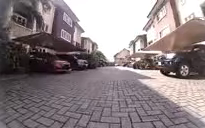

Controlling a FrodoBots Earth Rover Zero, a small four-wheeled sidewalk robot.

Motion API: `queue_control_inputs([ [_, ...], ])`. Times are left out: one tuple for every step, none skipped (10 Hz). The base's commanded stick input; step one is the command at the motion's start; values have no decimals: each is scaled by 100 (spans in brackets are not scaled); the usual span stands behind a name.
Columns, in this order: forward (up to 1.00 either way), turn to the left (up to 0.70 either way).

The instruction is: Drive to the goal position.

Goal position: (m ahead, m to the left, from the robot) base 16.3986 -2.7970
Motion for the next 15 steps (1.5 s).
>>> queue_control_inputs([
  [69,3],
  [69,3],
  [69,3],
  [69,3],
  [69,3],
  [69,3],
  [69,3],
  [69,3],
  [69,3],
  [69,3],
  [69,3],
  [69,3],
  [69,3],
  [69,3],
  [69,3],
])
